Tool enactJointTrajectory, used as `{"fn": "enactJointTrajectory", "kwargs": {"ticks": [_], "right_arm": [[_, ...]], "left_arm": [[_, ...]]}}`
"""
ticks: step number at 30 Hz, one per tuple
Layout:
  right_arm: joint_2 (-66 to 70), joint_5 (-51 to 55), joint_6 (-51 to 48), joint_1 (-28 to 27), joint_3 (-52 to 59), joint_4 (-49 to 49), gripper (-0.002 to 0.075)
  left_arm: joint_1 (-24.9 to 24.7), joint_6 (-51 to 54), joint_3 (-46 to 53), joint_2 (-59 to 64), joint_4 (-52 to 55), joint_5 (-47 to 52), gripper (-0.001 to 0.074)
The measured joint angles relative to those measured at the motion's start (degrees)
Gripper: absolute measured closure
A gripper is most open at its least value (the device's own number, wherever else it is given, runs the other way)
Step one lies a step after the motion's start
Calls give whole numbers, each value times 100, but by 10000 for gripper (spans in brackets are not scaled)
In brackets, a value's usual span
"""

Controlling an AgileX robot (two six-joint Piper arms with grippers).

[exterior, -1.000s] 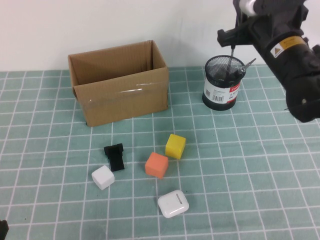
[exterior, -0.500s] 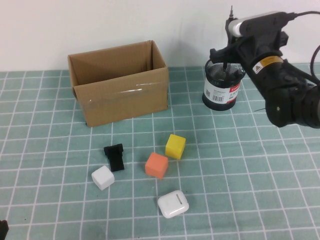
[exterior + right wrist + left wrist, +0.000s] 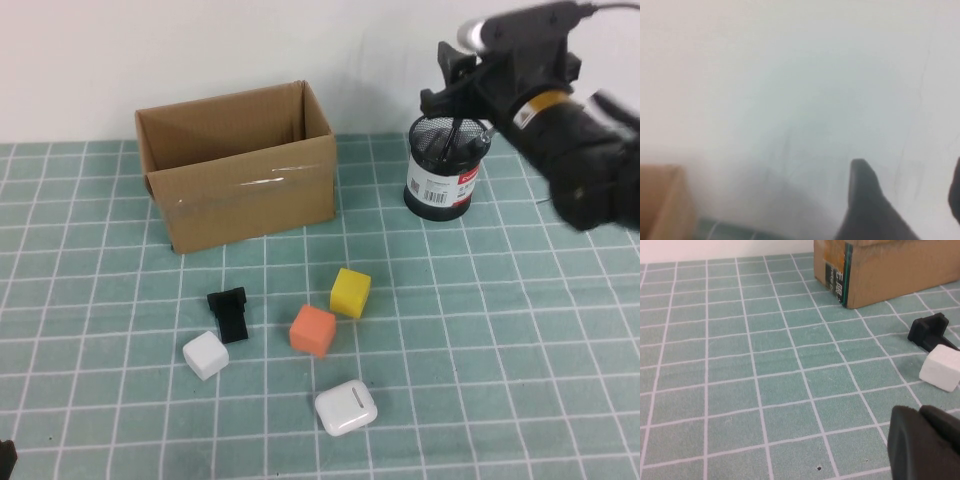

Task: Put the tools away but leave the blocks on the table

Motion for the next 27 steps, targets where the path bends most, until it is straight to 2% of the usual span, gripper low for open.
{"fn": "enactJointTrajectory", "kwargs": {"ticks": [2,4,8,9,16,22,27], "right_arm": [[-463,915,-27,36,0,0,454],[-970,1905,-27,75,0,0,509],[-1791,2987,-27,155,169,0,704],[-2007,3183,10,168,263,39,730],[-3241,4038,142,248,880,54,729],[-3568,5056,138,248,922,-553,729],[-3566,5515,150,248,952,-704,729]], "left_arm": [[0,0,0,0,0,0,739],[0,0,0,0,0,0,739],[0,0,0,0,0,0,739],[0,0,0,0,0,0,739],[0,0,0,0,0,0,739],[0,0,0,0,0,0,739],[0,0,0,0,0,0,739]]}}
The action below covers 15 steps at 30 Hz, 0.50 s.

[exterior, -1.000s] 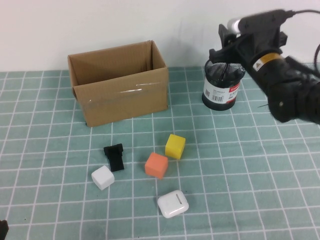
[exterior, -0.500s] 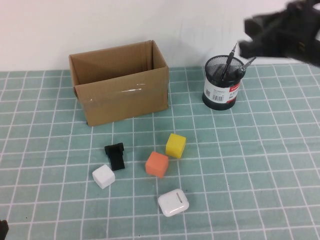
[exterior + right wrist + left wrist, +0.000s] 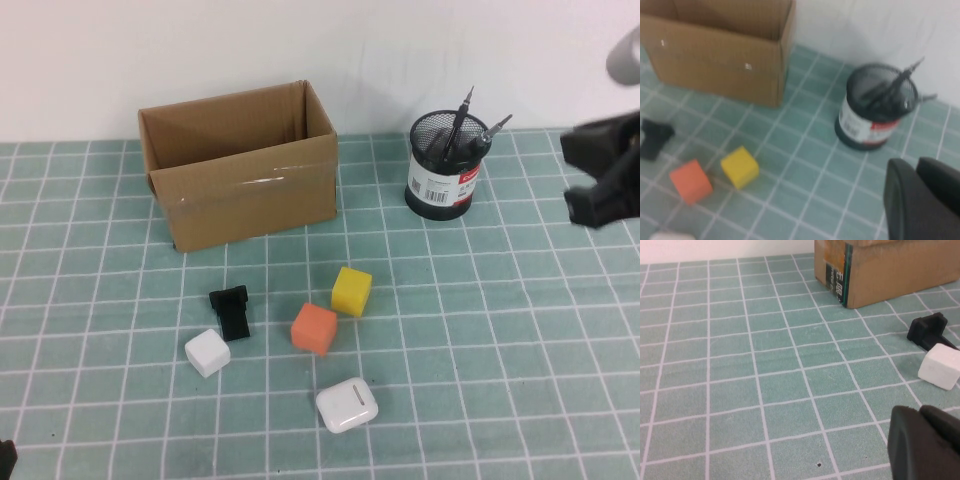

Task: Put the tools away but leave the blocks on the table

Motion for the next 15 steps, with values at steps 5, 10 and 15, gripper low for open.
{"fn": "enactJointTrajectory", "kwargs": {"ticks": [5,10,15], "right_arm": [[0,156,-1,0,62,-112,729],[-812,114,-20,-350,917,158,729],[-2655,-1198,-29,-1220,2806,330,729]], "left_arm": [[0,0,0,0,0,0,739],[0,0,0,0,0,0,739],[0,0,0,0,0,0,739]]}}
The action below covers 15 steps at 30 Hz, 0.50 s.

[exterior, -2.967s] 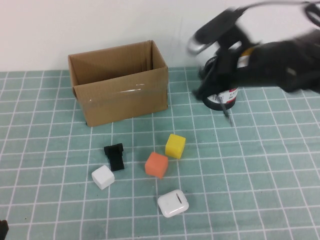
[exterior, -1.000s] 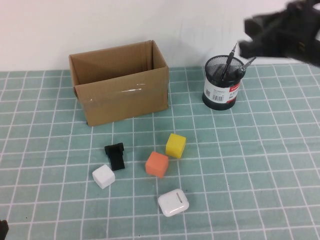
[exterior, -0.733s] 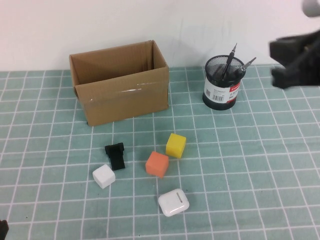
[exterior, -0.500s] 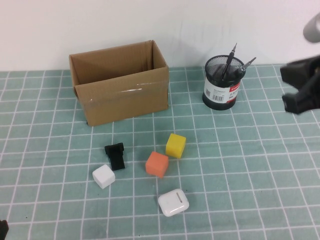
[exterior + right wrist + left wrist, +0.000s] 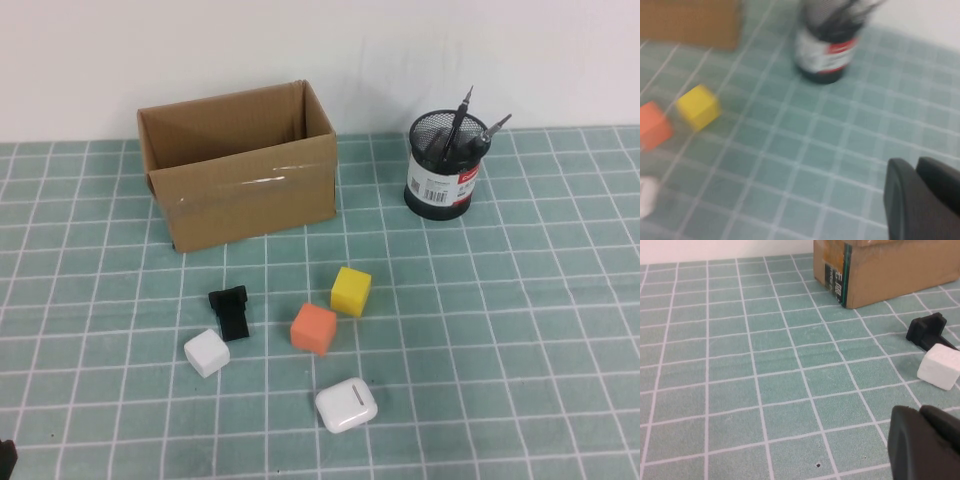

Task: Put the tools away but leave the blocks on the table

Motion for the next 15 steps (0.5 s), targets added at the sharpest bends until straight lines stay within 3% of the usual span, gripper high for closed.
{"fn": "enactJointTrajectory", "kwargs": {"ticks": [6,12,15], "right_arm": [[-2403,-1677,0,-1067,2187,-16,731],[-3470,-1740,11,-1292,3367,20,731],[-3557,-1159,11,-1292,3389,168,731]], "left_arm": [[0,0,0,0,0,0,739],[0,0,0,0,0,0,739],[0,0,0,0,0,0,739]]}}
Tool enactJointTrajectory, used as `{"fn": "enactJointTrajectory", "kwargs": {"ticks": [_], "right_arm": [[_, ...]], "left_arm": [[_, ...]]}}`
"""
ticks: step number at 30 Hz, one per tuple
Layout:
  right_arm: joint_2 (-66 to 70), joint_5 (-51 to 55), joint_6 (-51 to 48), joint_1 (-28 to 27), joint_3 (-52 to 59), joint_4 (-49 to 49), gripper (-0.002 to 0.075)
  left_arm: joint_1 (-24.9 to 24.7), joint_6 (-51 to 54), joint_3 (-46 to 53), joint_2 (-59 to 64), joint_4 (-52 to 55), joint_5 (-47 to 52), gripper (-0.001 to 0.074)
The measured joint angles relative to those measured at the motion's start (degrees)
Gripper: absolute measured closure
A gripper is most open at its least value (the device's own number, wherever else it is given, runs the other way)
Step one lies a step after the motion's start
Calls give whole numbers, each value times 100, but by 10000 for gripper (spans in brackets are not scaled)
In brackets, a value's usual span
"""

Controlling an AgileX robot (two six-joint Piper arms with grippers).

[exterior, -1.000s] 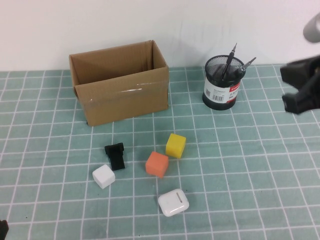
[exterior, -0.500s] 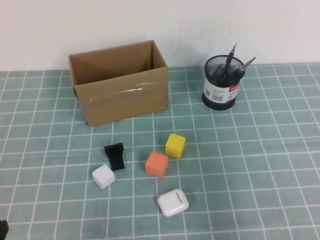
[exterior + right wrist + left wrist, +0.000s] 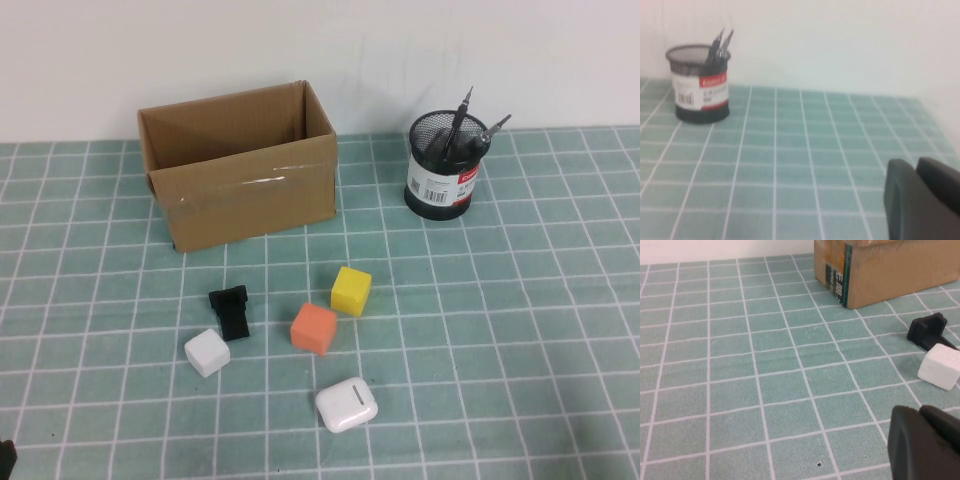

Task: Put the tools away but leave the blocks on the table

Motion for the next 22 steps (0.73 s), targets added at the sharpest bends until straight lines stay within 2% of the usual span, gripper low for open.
{"fn": "enactJointTrajectory", "kwargs": {"ticks": [6,22], "right_arm": [[-29,1136,0,0,1,-26,731],[-29,1108,0,0,1,-6,731]], "left_arm": [[0,0,0,0,0,0,739],[0,0,0,0,0,0,739]]}}
